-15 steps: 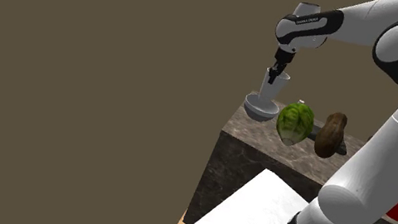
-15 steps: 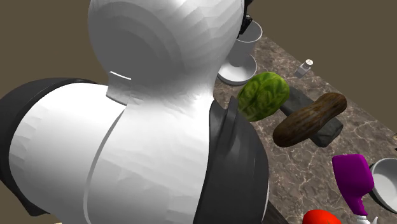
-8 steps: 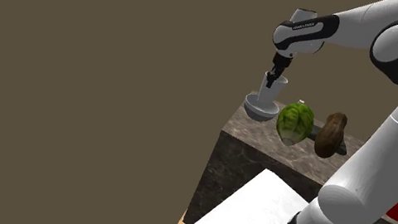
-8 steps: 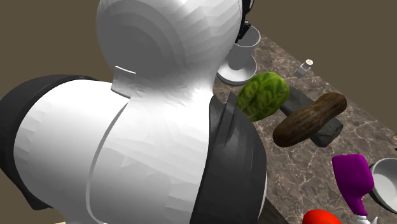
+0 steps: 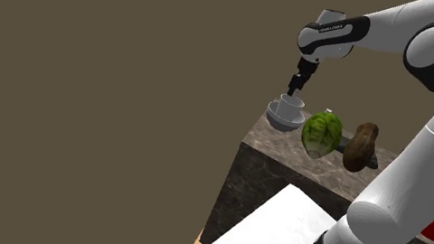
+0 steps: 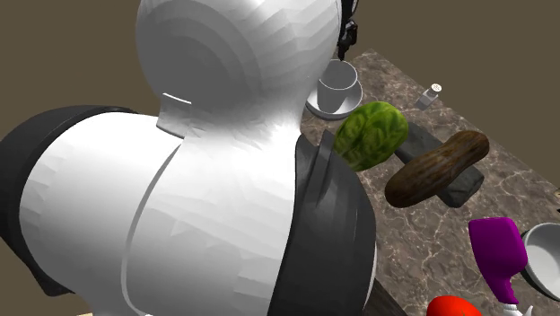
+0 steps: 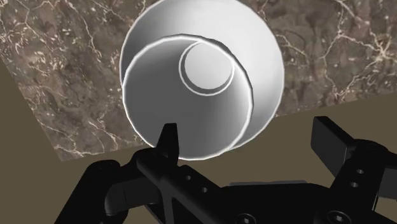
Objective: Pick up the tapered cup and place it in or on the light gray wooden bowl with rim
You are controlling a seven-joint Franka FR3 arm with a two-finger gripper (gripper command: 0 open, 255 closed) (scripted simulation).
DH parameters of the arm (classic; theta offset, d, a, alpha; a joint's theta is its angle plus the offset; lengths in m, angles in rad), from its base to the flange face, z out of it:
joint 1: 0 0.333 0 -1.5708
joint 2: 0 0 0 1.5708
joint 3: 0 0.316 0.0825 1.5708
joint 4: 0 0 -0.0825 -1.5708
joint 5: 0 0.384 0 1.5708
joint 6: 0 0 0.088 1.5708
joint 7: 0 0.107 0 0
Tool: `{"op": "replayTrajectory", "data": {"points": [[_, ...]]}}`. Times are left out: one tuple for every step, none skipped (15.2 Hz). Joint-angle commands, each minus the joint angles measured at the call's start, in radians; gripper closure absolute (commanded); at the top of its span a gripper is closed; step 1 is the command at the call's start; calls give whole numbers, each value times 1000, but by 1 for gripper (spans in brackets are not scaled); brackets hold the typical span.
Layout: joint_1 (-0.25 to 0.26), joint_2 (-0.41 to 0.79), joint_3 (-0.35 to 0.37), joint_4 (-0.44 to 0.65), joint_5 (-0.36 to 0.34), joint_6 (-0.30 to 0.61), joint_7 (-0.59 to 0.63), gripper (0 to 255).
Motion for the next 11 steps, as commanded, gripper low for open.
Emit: {"op": "replayTrajectory", "data": {"points": [[0,0,0,0,0,0,0,0],[3,-14,1,18,-6,-31,4,0],[5,-27,3,37,-11,-62,8,0],[8,-38,5,58,-15,-94,11,0],[10,-46,6,76,-18,-119,13,0],[10,-46,6,76,-18,-119,13,0],[10,-46,6,75,-18,-119,13,0],[10,-46,6,75,-18,-119,13,0],[10,-46,6,75,-18,-119,13,0],[10,-46,6,76,-18,-119,13,0],[10,-46,6,76,-18,-119,13,0]]}}
